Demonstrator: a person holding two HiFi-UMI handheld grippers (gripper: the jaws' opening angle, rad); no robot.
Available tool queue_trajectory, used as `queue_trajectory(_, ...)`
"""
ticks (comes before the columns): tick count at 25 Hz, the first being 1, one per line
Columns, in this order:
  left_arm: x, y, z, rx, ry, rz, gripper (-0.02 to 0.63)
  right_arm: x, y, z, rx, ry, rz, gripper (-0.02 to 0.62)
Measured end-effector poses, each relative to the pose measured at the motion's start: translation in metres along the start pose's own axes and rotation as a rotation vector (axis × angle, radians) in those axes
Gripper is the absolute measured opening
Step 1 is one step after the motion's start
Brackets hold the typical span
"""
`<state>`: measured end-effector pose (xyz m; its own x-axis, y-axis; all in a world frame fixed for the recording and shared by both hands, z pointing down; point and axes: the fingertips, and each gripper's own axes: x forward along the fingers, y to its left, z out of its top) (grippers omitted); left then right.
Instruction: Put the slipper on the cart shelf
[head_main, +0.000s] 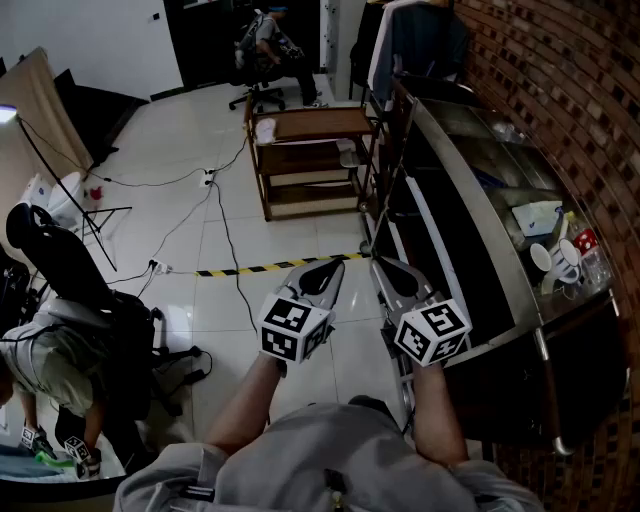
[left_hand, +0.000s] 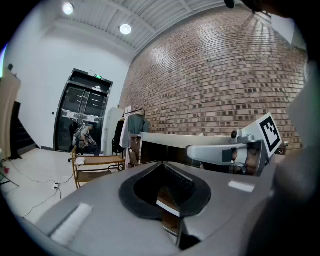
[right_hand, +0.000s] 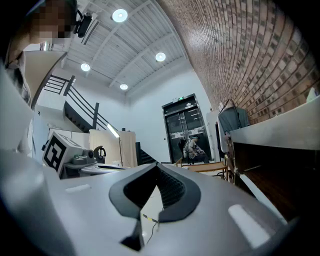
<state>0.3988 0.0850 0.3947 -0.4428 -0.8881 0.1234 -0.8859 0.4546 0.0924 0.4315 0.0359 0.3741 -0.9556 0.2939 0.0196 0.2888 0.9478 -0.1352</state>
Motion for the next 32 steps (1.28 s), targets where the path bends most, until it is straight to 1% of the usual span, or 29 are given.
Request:
queue_trajectory(7, -0.007, 0.047, -0.006, -0.028, -0.001, 0.033, 0.008, 0.041, 0.007, -0.008, -0.004, 0.037, 0.012, 0.0)
queue_trajectory(14, 0.019, 0.107, -0.016, -0.062, 0.012, 0.099, 0.008, 0.105, -0.015, -0.018, 0.002, 0.066, 0.068, 0.0)
queue_trajectory(18, 0.05, 0.147, -0.009, -0.069, 0.013, 0.149, 0.008, 0.154, -0.043, -0.013, 0.006, 0.071, 0.115, 0.0)
queue_trajectory(23, 0.099, 0.194, 0.006, -0.093, 0.017, 0.219, 0.008, 0.211, -0.087, 0.004, 0.008, 0.073, 0.181, 0.0)
queue_trajectory(28, 0.149, 0.234, 0.02, -0.116, 0.02, 0.255, 0.008, 0.265, -0.137, 0.02, 0.014, 0.068, 0.217, 0.0)
queue_trajectory(32, 0.177, 0.272, 0.023, -0.127, 0.032, 0.295, 0.008, 0.303, -0.167, 0.02, 0.032, 0.072, 0.238, 0.0)
